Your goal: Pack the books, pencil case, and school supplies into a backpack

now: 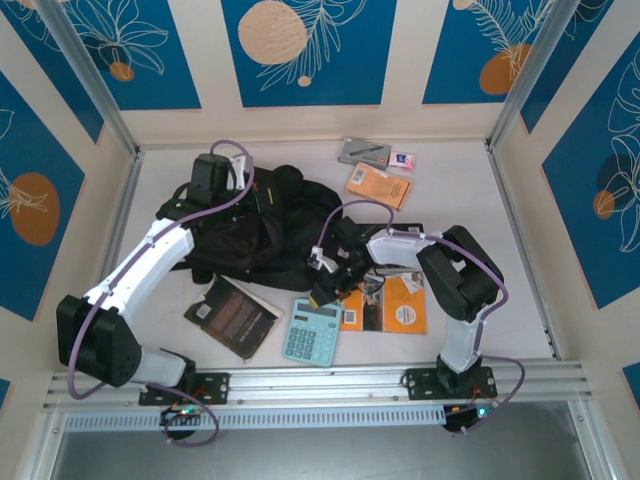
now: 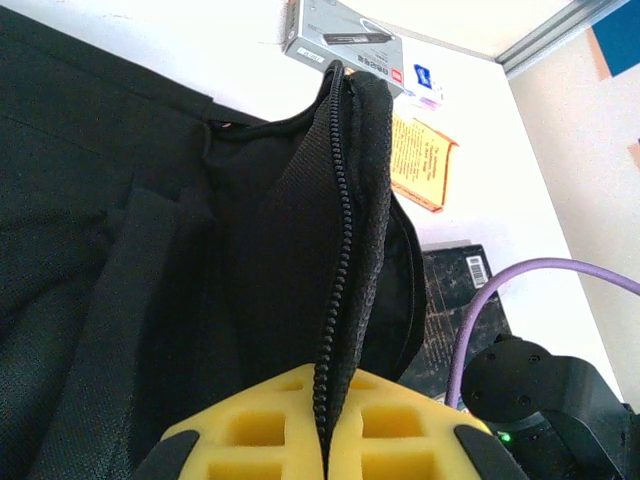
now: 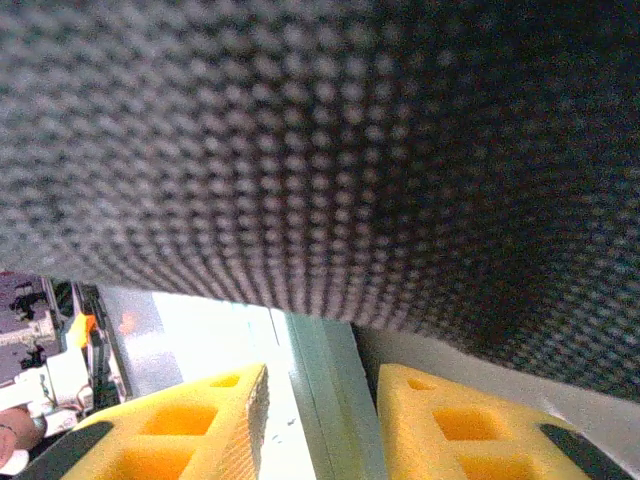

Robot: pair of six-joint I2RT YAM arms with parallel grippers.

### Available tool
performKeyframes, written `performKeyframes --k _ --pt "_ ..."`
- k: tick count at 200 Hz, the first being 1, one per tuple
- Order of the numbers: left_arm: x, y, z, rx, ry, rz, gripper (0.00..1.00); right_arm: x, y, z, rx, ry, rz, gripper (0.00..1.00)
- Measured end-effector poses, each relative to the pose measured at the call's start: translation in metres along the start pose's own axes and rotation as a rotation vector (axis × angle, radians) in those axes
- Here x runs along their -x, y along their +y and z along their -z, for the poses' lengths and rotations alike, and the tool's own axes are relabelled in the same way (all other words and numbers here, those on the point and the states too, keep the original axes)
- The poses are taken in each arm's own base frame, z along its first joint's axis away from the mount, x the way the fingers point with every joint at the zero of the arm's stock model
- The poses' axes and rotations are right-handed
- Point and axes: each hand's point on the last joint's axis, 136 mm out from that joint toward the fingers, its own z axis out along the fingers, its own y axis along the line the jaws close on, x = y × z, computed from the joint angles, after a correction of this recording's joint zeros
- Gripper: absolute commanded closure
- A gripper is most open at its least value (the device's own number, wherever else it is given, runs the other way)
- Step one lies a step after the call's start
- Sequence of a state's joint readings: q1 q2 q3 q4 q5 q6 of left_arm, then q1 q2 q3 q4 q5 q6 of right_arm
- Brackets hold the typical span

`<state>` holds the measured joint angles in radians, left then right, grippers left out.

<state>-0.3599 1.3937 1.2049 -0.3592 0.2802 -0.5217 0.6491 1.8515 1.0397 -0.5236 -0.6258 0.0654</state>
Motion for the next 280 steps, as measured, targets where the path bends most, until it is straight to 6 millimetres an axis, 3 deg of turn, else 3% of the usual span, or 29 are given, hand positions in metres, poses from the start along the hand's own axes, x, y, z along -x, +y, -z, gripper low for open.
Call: performKeyframes --k 40,58,121,161,192,222,247,280 --pt "0.0 0.001 -0.001 0.001 0.002 0.001 1.0 -0.001 -0.001 -0.001 0.004 -0.002 0.002 0.72" --pt "-0.001 0.001 -0.001 0.001 0.003 0.001 1.0 -0.002 -0.001 -0.002 0.011 -0.001 0.003 0.85" --pt "-0.002 0.002 -0.003 0.005 0.009 0.003 1.0 0.0 0.0 0.0 0.029 -0.016 0.012 0.96" --pt "-0.002 0.002 -0.004 0.005 0.01 0.003 1.0 0.003 0.007 0.018 0.008 -0.078 0.025 1.0" --pt "-0.002 0.002 -0.002 0.013 0.023 0.003 1.0 0.007 0.038 0.058 0.012 -0.236 0.085 1.0" --pt "0.01 -0.008 0.007 0.008 0.014 0.0 1.0 0.023 0.06 0.122 -0.033 -0.496 0.122 1.0" --pt "0.014 -0.012 0.013 0.008 0.013 0.001 1.0 0.04 0.061 0.169 -0.138 -0.703 0.062 1.0" --pt "0.02 -0.018 0.023 0.012 0.018 -0.001 0.98 0.078 0.047 0.204 -0.254 -0.808 -0.118 1.0"
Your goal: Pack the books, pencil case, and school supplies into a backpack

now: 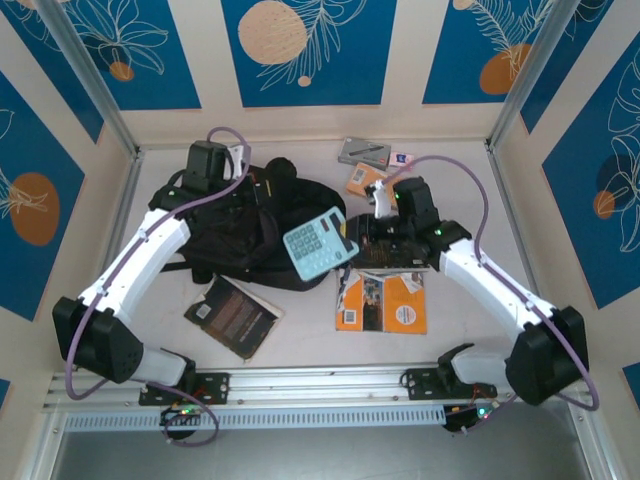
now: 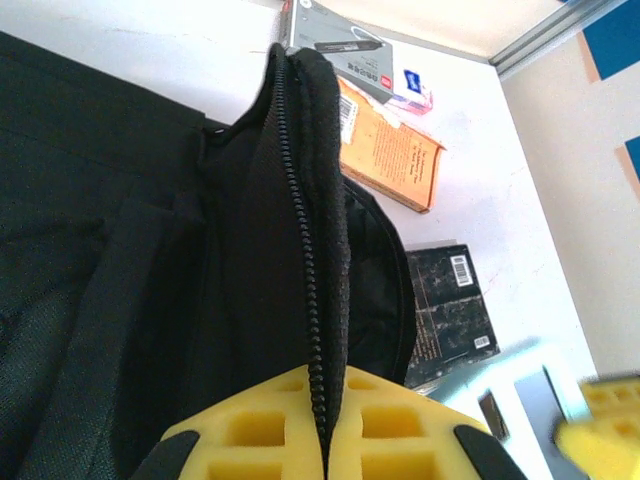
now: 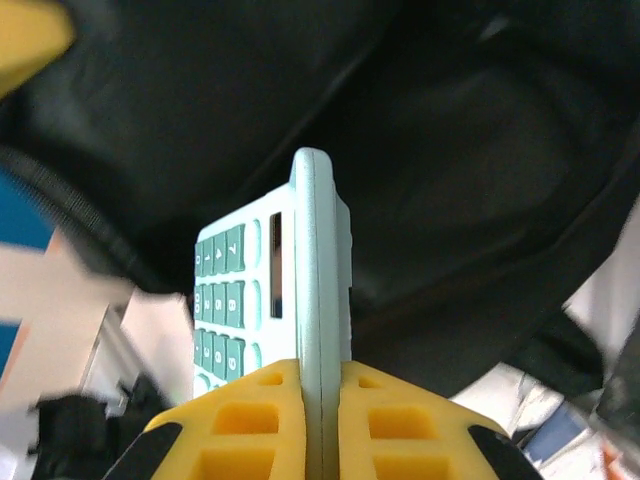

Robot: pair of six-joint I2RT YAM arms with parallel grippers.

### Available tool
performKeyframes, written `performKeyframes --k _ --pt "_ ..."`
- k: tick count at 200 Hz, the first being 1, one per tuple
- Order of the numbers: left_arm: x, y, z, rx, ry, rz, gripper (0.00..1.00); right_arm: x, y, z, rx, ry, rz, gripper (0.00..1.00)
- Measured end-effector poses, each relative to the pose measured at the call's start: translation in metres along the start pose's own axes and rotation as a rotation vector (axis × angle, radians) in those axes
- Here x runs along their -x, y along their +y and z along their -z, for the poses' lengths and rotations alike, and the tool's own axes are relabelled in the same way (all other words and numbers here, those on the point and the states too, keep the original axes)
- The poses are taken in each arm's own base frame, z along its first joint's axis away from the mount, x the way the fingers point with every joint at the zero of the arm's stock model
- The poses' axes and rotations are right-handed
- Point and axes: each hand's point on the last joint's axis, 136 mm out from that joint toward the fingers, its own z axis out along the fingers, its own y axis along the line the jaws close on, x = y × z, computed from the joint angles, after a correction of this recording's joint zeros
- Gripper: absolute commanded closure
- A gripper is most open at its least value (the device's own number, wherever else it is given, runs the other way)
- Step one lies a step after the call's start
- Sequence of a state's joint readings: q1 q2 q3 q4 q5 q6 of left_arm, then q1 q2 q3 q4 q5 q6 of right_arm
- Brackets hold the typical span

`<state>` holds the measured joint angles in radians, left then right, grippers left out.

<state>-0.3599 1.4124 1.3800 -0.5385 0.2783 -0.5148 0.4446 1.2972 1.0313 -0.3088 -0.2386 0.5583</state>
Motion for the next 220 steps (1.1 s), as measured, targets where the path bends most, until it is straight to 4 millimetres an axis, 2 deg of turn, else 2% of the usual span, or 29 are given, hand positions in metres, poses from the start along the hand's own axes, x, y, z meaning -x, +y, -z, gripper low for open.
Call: performKeyframes --k 16,34,56,82,101,140,163,194,204,220 --pt "0.009 -0.007 0.008 -0.007 -0.013 -0.006 0.97 0.021 -0.013 -0.008 -0.093 -0.036 -0.079 1.0" --pt "0.016 -0.014 0.015 -0.01 -0.017 -0.02 0.97 0.035 -0.027 -0.019 -0.173 -0.05 -0.168 1.0" --pt "0.026 -0.021 0.018 -0.01 -0.009 -0.037 0.97 0.044 -0.042 -0.04 -0.229 -0.043 -0.257 1.0" --pt "0.031 -0.024 0.014 -0.008 0.021 -0.053 0.97 0.046 -0.047 -0.068 -0.237 -0.018 -0.328 1.0" --pt "0.032 -0.025 0.01 -0.009 0.043 -0.063 0.97 0.046 -0.041 -0.094 -0.228 0.009 -0.352 1.0" --pt "0.03 -0.029 0.005 -0.035 0.064 -0.064 0.97 0.048 0.001 -0.156 -0.166 0.054 -0.354 1.0" --pt "0.031 -0.03 0.002 -0.045 0.069 -0.062 0.97 0.042 0.018 -0.185 -0.124 0.06 -0.404 1.0" --pt "0.034 -0.033 0.001 -0.053 0.066 -0.063 0.97 0.03 0.01 -0.224 -0.102 0.054 -0.526 0.92" --pt "0.034 -0.033 0.001 -0.056 0.066 -0.063 0.97 0.029 0.005 -0.238 -0.078 0.04 -0.565 0.87" --pt "0.033 -0.033 0.001 -0.059 0.069 -0.062 0.97 0.024 -0.003 -0.258 -0.031 0.033 -0.611 0.73"
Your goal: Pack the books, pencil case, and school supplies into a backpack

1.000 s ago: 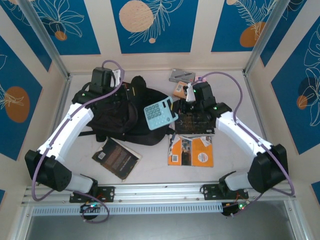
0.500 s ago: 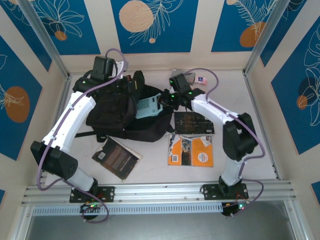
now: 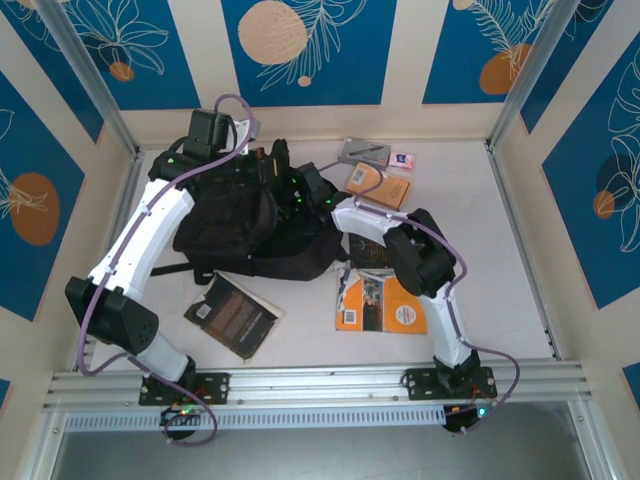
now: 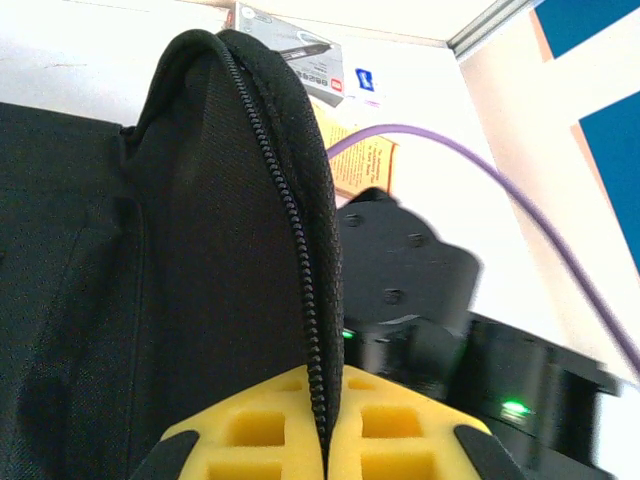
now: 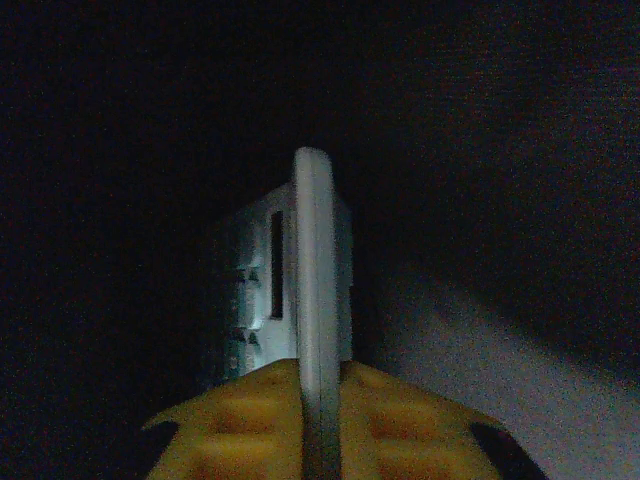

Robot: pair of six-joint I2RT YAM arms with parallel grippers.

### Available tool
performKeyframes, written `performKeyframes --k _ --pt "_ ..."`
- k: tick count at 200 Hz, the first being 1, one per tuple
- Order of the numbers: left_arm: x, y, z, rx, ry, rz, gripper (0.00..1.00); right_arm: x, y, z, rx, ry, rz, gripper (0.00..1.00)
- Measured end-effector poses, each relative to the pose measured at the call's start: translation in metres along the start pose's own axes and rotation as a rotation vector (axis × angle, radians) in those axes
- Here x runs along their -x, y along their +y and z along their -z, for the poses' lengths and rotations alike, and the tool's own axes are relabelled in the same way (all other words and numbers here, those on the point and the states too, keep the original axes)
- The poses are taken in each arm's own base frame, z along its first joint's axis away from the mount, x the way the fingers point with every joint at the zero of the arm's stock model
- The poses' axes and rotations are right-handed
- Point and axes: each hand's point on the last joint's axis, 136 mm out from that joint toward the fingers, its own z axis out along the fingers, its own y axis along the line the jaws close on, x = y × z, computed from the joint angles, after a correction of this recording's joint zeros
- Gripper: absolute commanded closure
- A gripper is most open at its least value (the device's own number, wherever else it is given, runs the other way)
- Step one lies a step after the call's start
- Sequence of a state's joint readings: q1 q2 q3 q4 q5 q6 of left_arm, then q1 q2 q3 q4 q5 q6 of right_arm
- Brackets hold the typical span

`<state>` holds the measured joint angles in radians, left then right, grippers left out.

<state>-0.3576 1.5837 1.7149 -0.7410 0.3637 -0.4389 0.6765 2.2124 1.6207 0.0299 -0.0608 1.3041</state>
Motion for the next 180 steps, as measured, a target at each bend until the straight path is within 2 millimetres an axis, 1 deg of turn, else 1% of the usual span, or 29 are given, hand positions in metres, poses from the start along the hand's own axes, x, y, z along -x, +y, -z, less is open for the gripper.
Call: performKeyframes --k 10,19,39,48,50,69,82,87,100,106,111,122,134,147,161,167,180 --pt "0.0 0.0 -0.001 -0.003 0.004 0.001 0.97 -0.001 -0.002 -0.009 0.031 0.01 -0.013 0.64" --pt "-0.001 0.001 -0.003 -0.003 0.01 0.003 0.97 -0.002 -0.002 -0.014 0.057 0.021 -0.014 0.58" --pt "-0.002 0.001 -0.008 -0.009 0.017 0.005 0.97 -0.006 0.008 -0.014 0.106 0.046 0.003 0.53" --pt "-0.001 0.001 -0.009 -0.013 0.015 0.003 0.96 -0.006 0.012 -0.013 0.125 0.056 0.015 0.51" --pt "0.0 0.0 -0.009 -0.014 0.013 0.003 0.95 -0.006 0.013 -0.013 0.13 0.057 0.019 0.49" --pt "0.0 0.0 -0.009 -0.015 0.01 0.006 0.93 -0.007 0.011 -0.003 0.127 0.062 0.043 0.46" --pt "0.001 0.0 -0.009 -0.016 0.008 0.008 0.93 -0.007 0.007 0.01 0.095 0.062 0.061 0.44" --pt "0.001 0.0 -0.009 -0.016 0.006 0.007 0.93 -0.006 0.008 0.017 0.083 0.056 0.074 0.41" --pt "0.003 0.0 -0.01 -0.02 -0.003 0.008 0.93 -0.001 0.011 0.036 0.047 0.035 0.109 0.4" --pt "0.004 0.0 -0.011 -0.022 -0.008 0.007 0.94 0.001 0.015 0.046 0.036 0.021 0.131 0.4" --pt "0.005 0.0 -0.011 -0.025 -0.012 0.007 0.94 0.003 0.018 0.055 0.025 0.012 0.148 0.37" --pt "0.004 0.001 -0.014 -0.026 -0.015 0.008 0.96 0.008 0.028 0.078 0.012 -0.021 0.192 0.36" --pt "0.0 0.005 -0.018 -0.02 -0.005 0.018 0.97 0.014 0.04 0.103 0.014 -0.069 0.242 0.36" --pt "-0.006 0.01 -0.024 -0.012 0.005 0.026 0.99 0.015 0.048 0.128 0.013 -0.111 0.29 0.36" --pt "-0.01 0.014 -0.027 -0.006 0.007 0.028 1.0 0.013 0.046 0.148 -0.005 -0.135 0.333 0.37" --pt "-0.011 0.015 -0.028 -0.006 0.006 0.029 1.0 0.011 0.041 0.155 -0.024 -0.141 0.352 0.38" --pt "-0.013 0.017 -0.027 -0.003 -0.003 0.028 1.0 0.006 0.028 0.163 -0.063 -0.14 0.389 0.41"
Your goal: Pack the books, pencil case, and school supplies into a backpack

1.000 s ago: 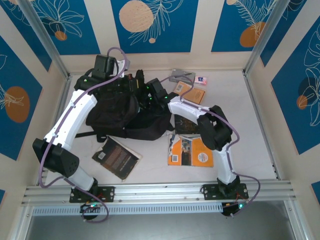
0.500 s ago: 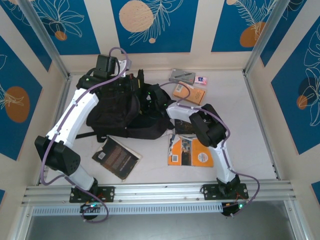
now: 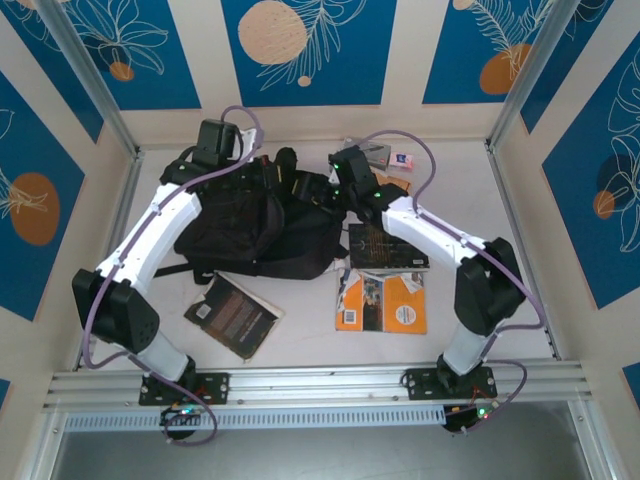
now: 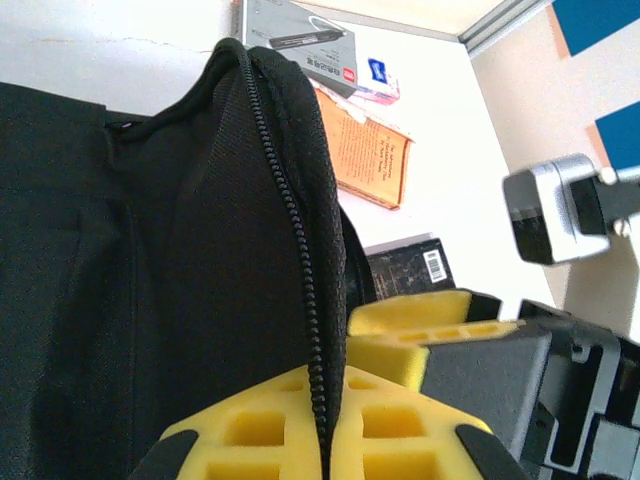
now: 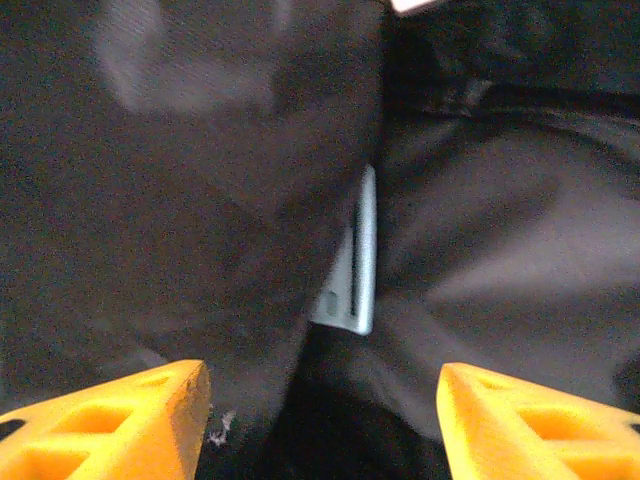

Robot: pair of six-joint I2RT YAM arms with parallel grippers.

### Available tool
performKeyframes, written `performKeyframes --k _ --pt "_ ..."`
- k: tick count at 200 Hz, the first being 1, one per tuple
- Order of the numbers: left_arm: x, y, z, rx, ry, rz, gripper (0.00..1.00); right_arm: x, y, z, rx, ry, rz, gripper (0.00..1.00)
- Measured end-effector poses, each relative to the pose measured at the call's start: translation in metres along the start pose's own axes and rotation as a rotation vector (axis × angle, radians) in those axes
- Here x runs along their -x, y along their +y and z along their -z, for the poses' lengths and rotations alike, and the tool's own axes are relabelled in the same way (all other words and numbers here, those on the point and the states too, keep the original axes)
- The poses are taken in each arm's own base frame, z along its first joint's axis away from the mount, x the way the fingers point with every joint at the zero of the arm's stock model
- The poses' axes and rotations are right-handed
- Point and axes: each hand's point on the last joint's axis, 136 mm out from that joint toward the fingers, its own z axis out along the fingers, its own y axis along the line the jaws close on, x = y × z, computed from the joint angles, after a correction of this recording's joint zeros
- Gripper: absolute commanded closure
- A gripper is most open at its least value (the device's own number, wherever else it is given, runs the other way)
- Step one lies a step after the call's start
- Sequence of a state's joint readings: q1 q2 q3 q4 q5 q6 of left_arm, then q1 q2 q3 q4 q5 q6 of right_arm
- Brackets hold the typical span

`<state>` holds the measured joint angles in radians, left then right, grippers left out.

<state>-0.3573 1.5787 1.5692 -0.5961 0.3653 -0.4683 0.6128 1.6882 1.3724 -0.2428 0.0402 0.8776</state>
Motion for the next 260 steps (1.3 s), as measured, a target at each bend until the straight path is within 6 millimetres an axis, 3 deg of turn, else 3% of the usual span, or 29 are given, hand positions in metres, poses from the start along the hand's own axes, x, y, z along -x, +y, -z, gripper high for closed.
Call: performKeyframes --k 24,38,66,84,110,143,160,195,247,260 --pt "-0.002 0.001 0.007 -0.002 -0.037 -0.003 1.0 -0.033 -0.029 0.01 -0.065 0.05 0.083 0.5" --pt "-0.004 0.002 0.01 -0.001 -0.056 0.003 1.0 -0.058 -0.035 0.017 -0.071 0.093 0.163 0.54" --pt "-0.013 0.012 0.007 0.008 -0.08 0.025 1.0 -0.112 -0.009 0.03 0.046 0.194 0.366 0.55" --pt "-0.02 0.02 0.002 0.021 -0.082 0.043 1.0 -0.145 0.011 0.03 0.116 0.263 0.482 0.47" --pt "-0.026 0.028 -0.005 0.036 -0.083 0.067 1.0 -0.197 0.018 0.01 0.128 0.395 0.605 0.38" --pt "-0.025 0.032 -0.005 0.042 -0.097 0.088 1.0 -0.252 -0.001 -0.028 0.028 0.556 0.71 0.26" --pt "-0.022 0.033 0.0 0.049 -0.114 0.088 1.0 -0.269 -0.011 -0.041 -0.027 0.604 0.751 0.19" --pt "-0.014 0.038 0.014 0.086 -0.163 0.075 1.0 -0.284 -0.02 -0.056 -0.096 0.649 0.81 0.2" --pt "-0.012 0.042 0.02 0.117 -0.179 0.063 1.0 -0.294 -0.034 -0.066 -0.155 0.685 0.861 0.49" --pt "-0.012 0.042 0.02 0.117 -0.18 0.063 1.0 -0.293 -0.034 -0.065 -0.162 0.685 0.863 0.59"
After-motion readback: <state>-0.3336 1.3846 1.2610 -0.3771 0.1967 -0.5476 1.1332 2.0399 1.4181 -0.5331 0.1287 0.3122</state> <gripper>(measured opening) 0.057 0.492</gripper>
